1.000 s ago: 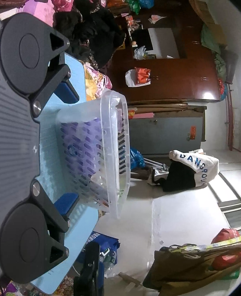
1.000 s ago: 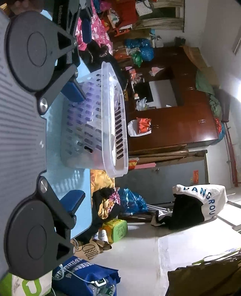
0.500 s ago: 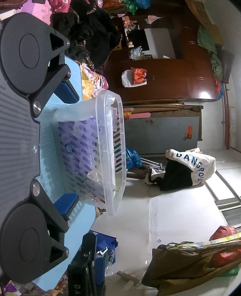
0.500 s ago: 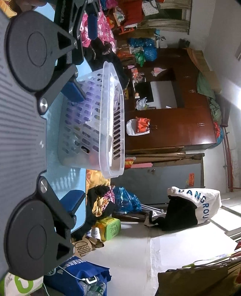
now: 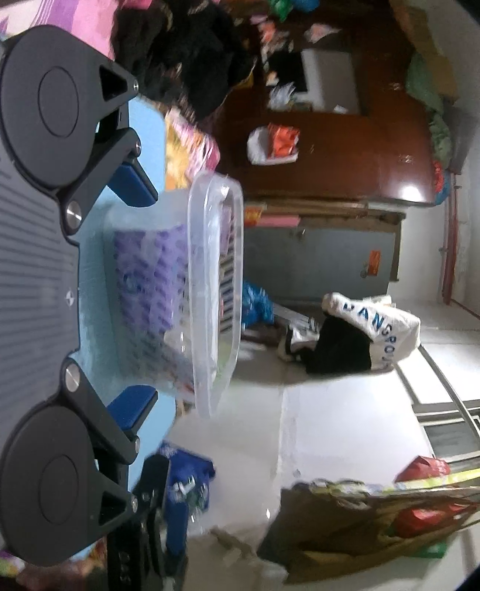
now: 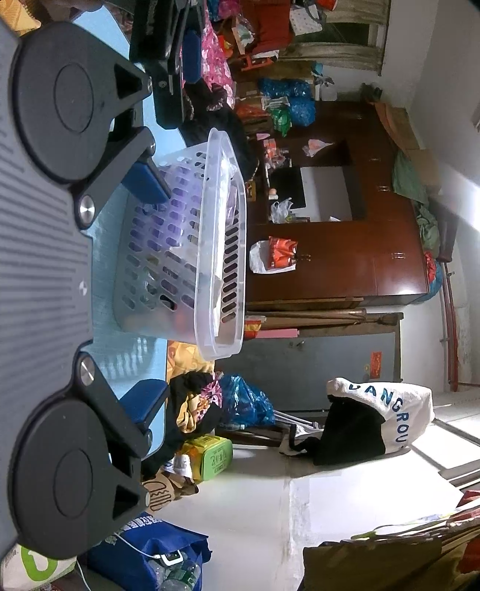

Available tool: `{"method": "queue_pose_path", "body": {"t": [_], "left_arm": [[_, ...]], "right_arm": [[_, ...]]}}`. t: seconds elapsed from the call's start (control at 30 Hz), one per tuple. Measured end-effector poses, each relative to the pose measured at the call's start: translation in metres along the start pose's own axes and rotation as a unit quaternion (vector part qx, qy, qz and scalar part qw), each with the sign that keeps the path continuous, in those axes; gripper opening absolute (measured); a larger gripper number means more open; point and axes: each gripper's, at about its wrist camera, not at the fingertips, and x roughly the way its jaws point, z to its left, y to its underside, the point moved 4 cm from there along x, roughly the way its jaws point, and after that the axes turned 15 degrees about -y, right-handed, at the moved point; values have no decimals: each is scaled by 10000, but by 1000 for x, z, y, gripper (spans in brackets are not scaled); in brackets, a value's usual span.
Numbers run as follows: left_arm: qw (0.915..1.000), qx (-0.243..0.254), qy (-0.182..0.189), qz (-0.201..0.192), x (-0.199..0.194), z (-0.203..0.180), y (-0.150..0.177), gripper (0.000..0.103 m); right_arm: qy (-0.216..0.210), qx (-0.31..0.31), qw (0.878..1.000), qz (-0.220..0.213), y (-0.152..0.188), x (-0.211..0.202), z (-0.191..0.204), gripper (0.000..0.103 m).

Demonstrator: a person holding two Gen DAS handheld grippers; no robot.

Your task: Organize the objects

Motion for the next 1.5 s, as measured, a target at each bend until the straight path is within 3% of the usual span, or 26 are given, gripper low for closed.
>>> {"method": "queue_pose_path", "body": {"t": [0.13,1.5], "left_arm": [[9998,65,-150,-68,-1,-3,1,103],[9991,292,-287,-137,-5,-15,4,103]], "right_arm": [[10,-14,10000,-52,-1,-2,1,103],[9,-187,9997,-135,0,-5,7,103]]}}
